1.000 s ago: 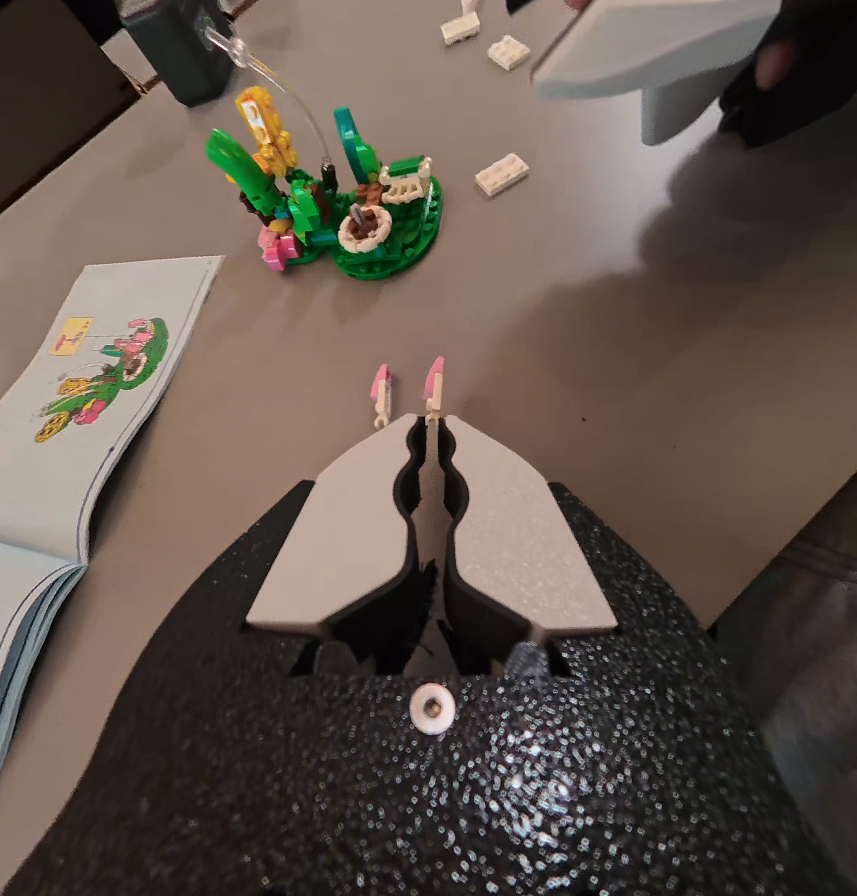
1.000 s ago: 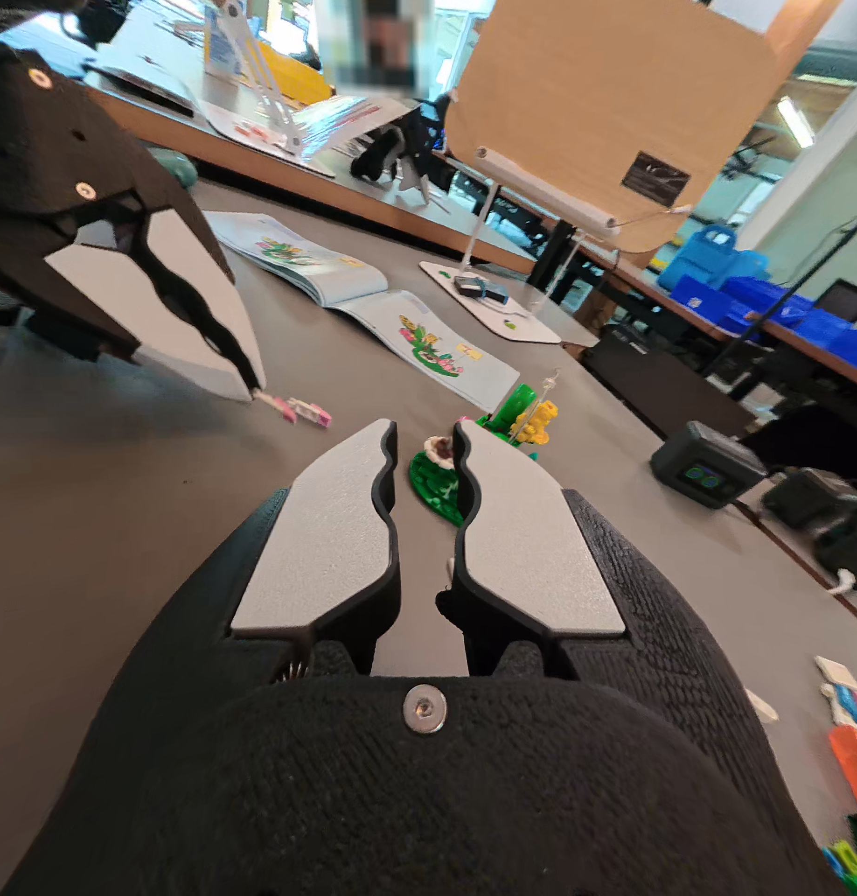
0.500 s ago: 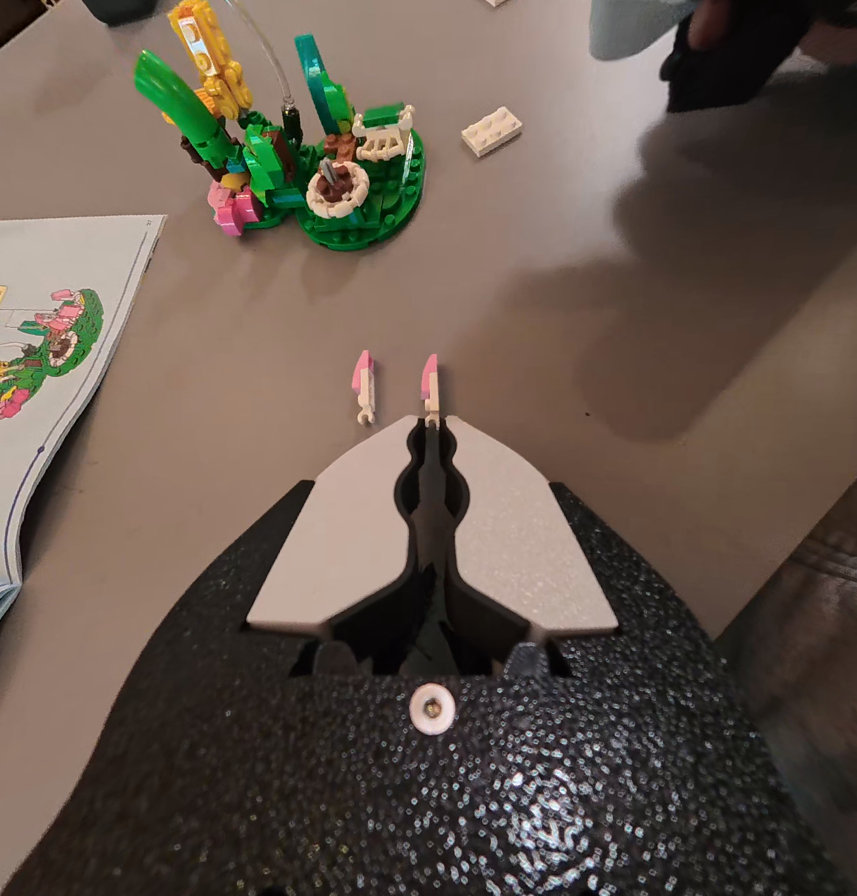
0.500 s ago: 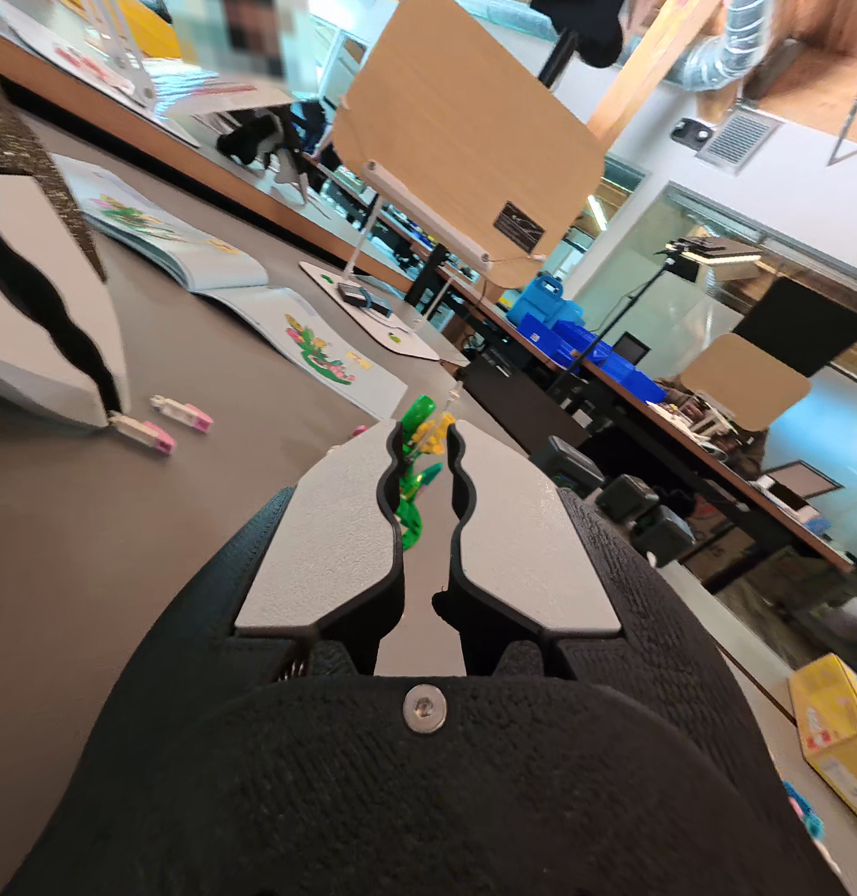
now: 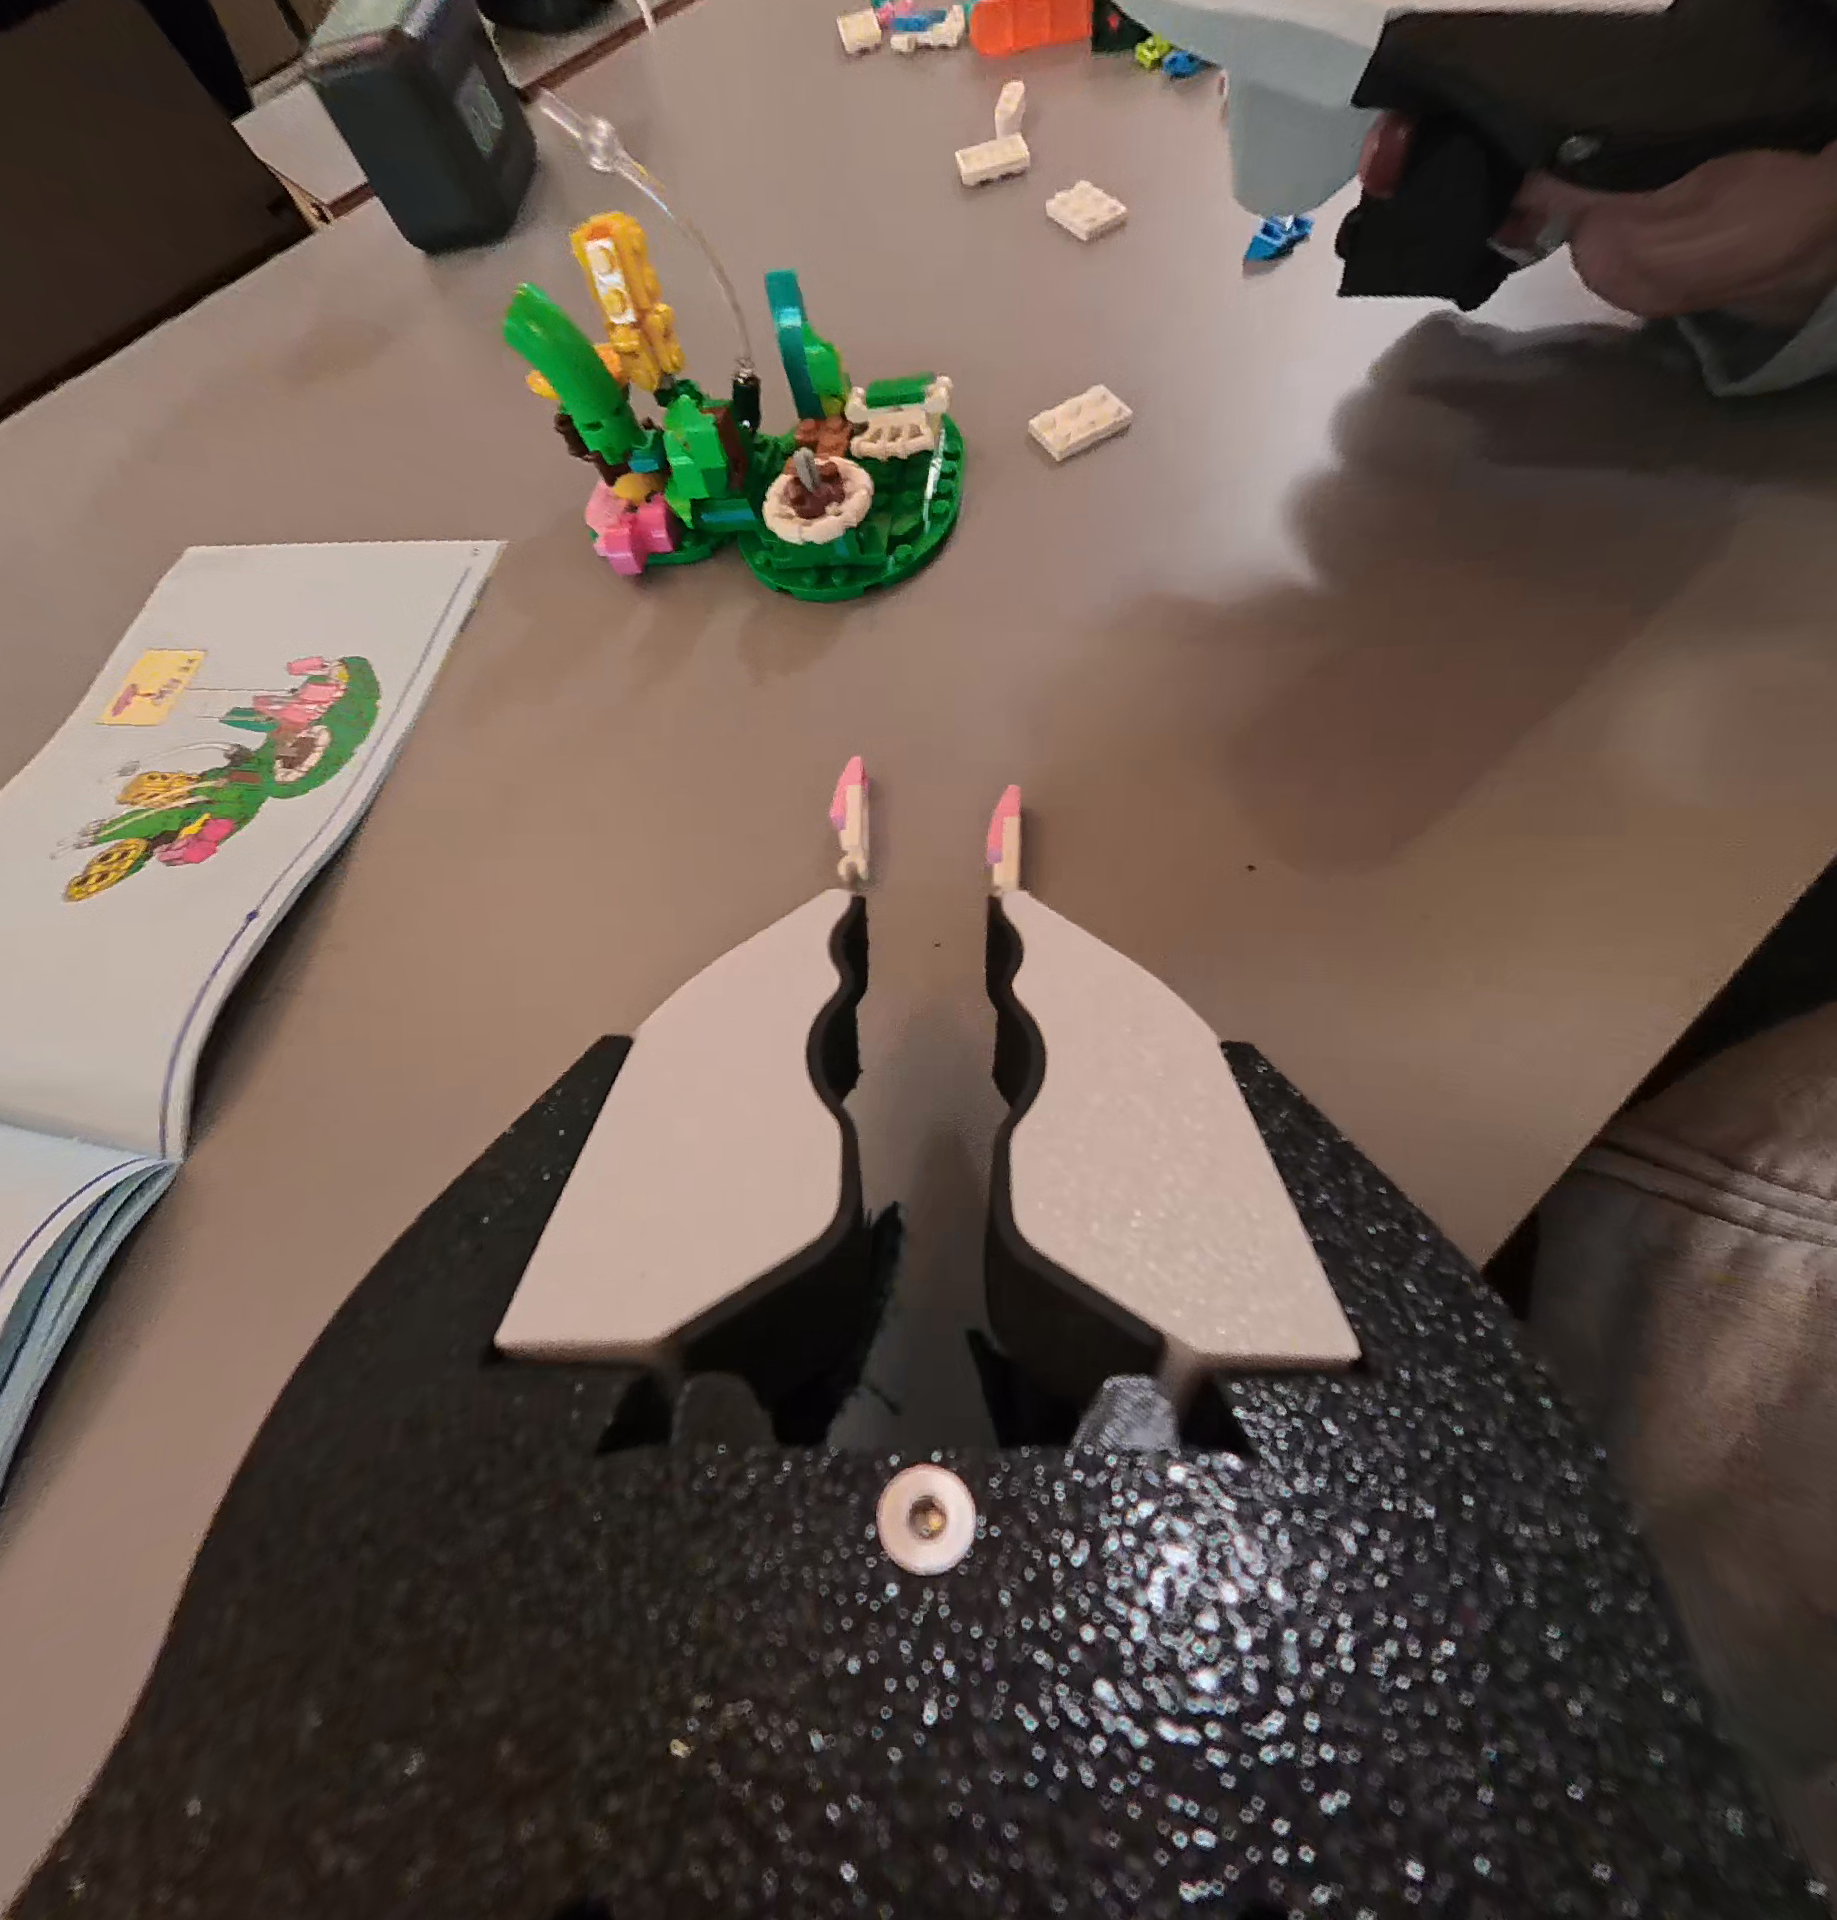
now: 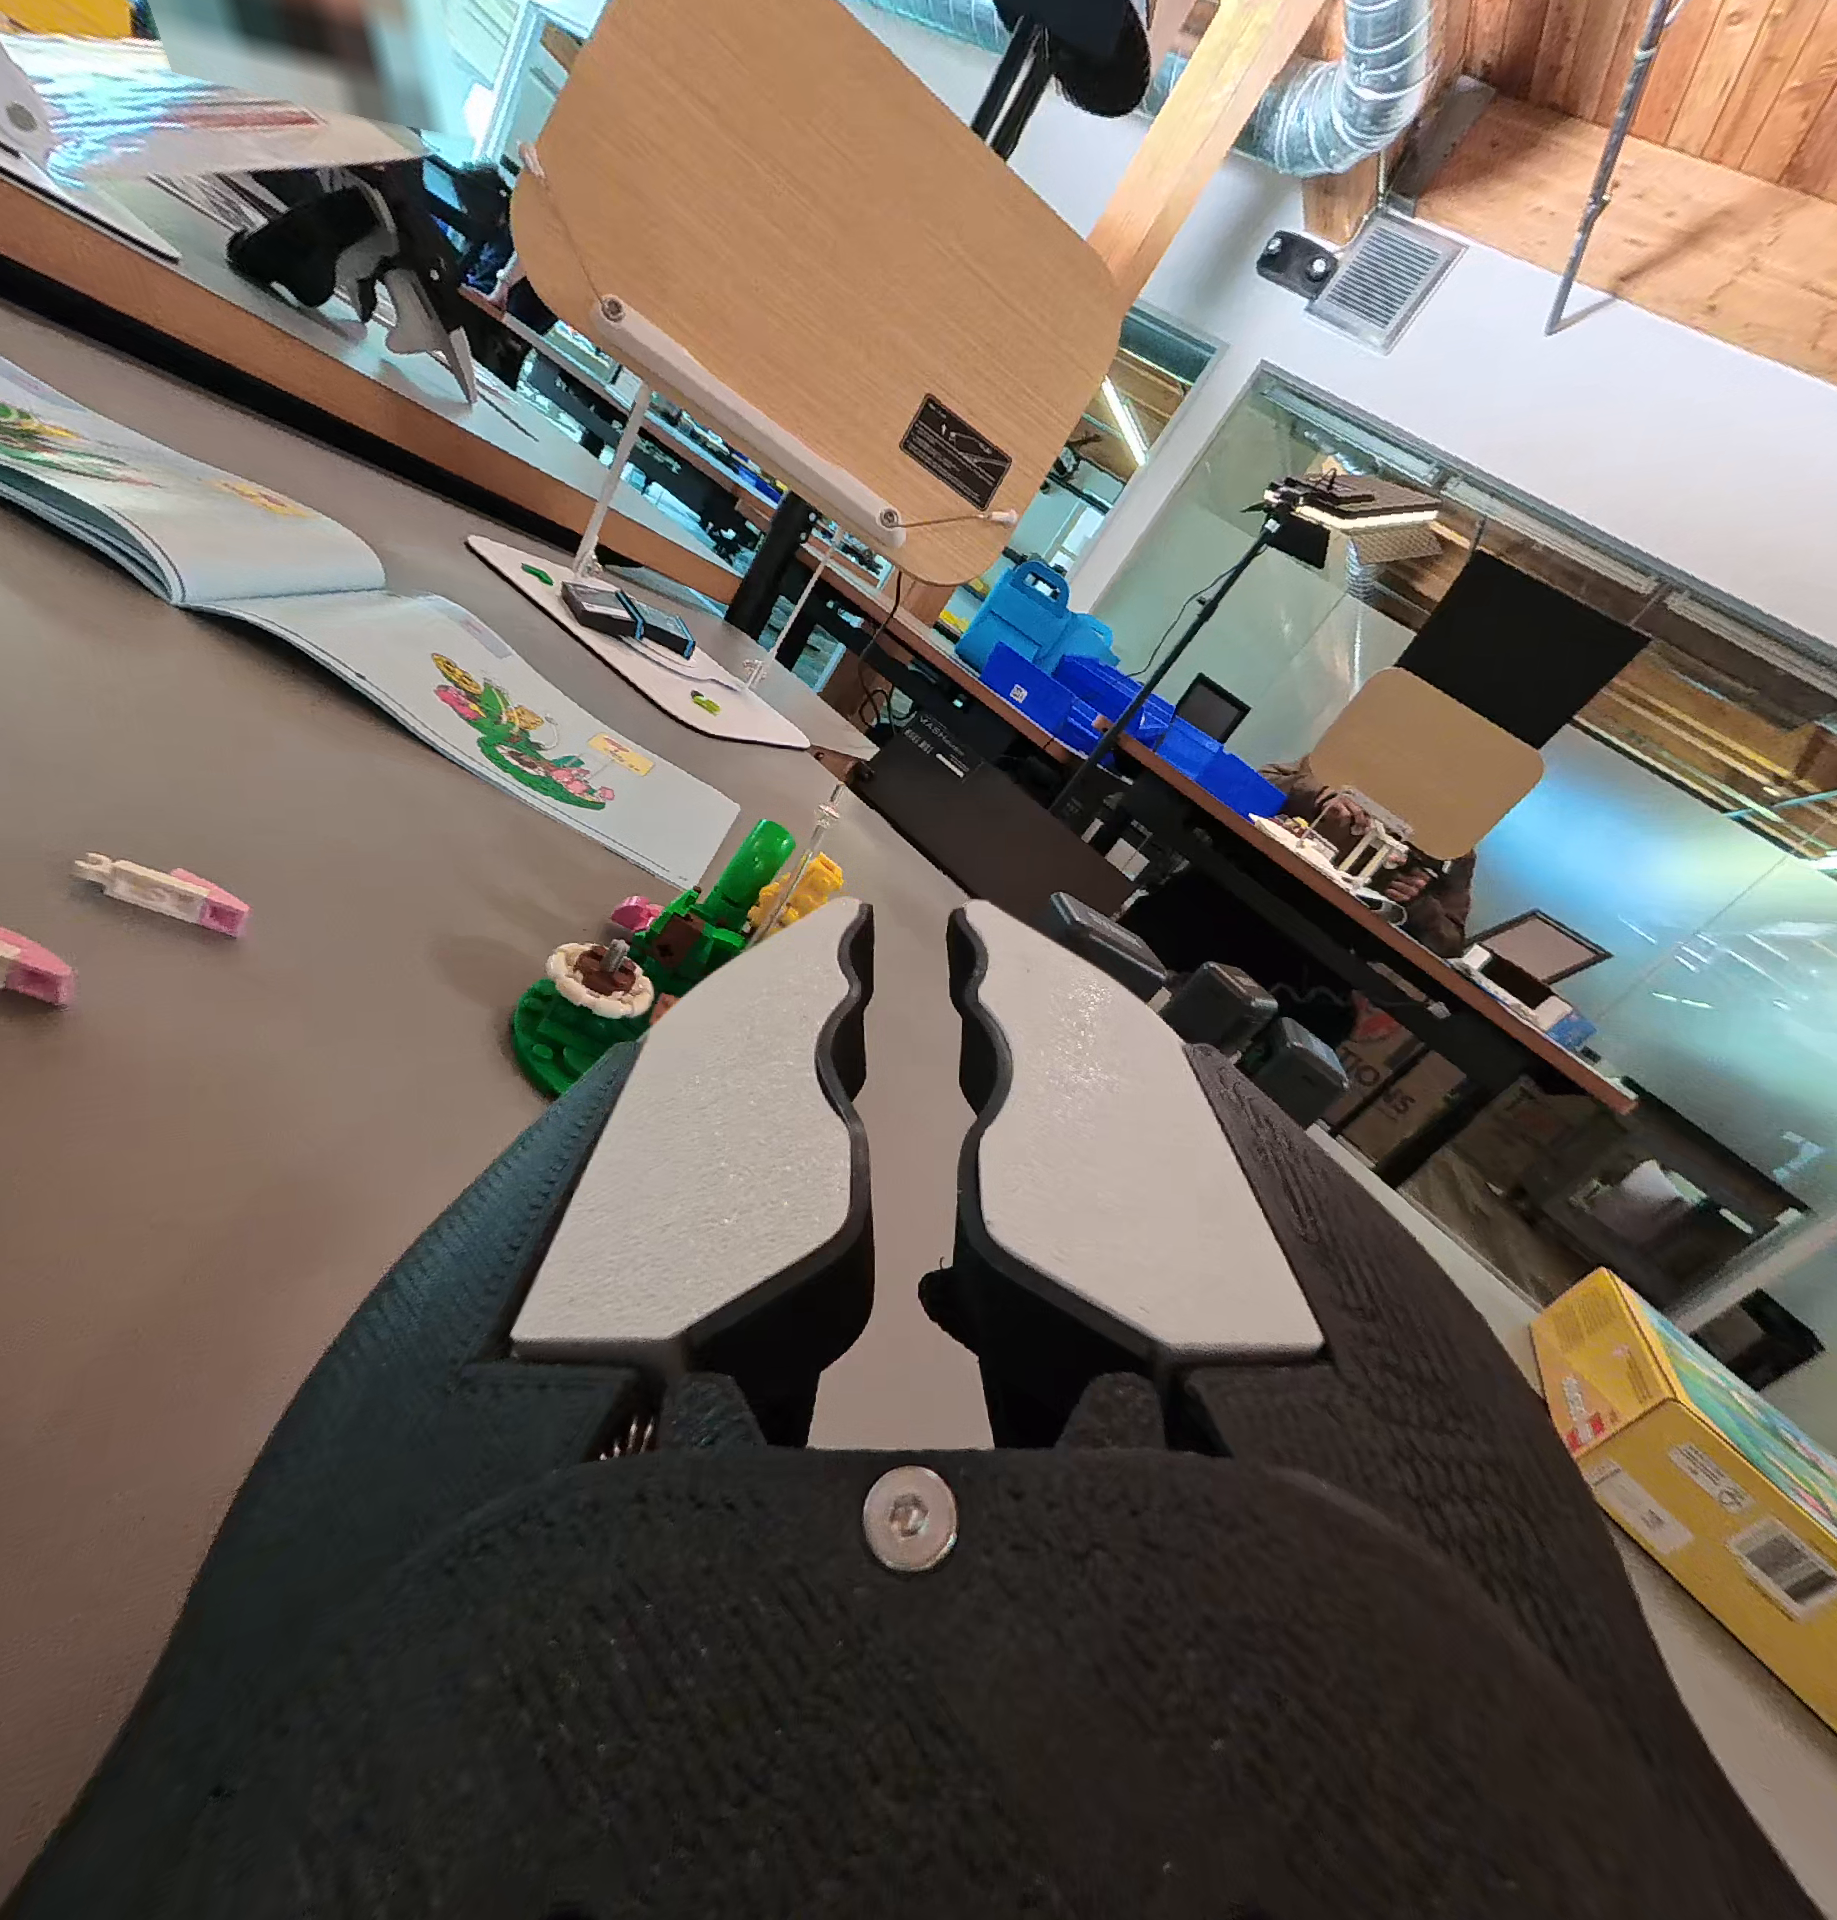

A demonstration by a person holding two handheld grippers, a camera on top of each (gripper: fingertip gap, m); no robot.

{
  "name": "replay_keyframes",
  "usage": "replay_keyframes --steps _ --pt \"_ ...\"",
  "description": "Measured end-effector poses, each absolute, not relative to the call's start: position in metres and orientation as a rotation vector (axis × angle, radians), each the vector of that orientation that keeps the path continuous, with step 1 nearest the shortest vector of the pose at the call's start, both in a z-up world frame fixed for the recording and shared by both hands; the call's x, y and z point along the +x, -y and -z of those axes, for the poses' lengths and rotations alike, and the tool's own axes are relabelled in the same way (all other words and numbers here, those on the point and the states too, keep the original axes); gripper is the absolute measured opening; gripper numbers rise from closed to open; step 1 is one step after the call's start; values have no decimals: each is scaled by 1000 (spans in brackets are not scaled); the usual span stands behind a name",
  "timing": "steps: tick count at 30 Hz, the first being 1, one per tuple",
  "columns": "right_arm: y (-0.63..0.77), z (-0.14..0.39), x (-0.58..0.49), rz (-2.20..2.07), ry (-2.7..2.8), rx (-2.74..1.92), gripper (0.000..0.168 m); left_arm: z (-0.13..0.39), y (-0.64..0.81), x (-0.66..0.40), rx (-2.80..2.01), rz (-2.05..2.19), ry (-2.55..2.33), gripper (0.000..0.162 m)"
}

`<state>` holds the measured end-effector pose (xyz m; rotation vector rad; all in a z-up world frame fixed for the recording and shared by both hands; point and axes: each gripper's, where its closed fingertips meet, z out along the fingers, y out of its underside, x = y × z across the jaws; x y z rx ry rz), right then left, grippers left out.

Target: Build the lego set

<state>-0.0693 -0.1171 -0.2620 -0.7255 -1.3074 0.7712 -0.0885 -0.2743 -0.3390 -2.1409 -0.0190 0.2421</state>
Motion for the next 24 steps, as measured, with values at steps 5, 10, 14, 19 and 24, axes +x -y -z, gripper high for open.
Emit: replay_keyframes --steps 5,10,14,19,24 --pt "113 263 -70 -753 1303 -737 11 335 272 -103 -2122 -255 59 22" --pt "106 262 -69 -801 1279 -798 11 348 264 -105 -2193 -150 123 24" --pt "100 261 -68 -824 1260 -829 10 360 260 -109 -2258 -173 113 23" --pt "104 262 -69 -805 1281 -803 10 363 254 -111 -2280 -189 95 20" --pt "106 264 -69 -808 1295 -795 10 364 251 -113 -2284 -202 88 10"
